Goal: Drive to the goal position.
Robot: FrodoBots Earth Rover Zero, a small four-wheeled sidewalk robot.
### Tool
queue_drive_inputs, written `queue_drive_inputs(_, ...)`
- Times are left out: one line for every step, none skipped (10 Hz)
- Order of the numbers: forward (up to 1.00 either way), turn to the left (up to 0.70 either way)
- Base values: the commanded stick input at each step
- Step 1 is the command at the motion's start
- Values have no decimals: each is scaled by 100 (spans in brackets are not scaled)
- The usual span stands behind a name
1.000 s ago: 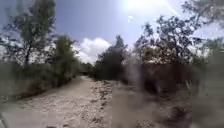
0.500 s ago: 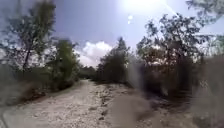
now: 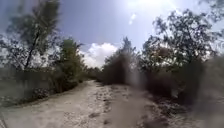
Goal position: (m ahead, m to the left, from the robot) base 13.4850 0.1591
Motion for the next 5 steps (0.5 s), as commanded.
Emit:
queue_drive_inputs(60,15)
queue_drive_inputs(60,15)
queue_drive_inputs(60,15)
queue_drive_inputs(60,15)
queue_drive_inputs(60,15)
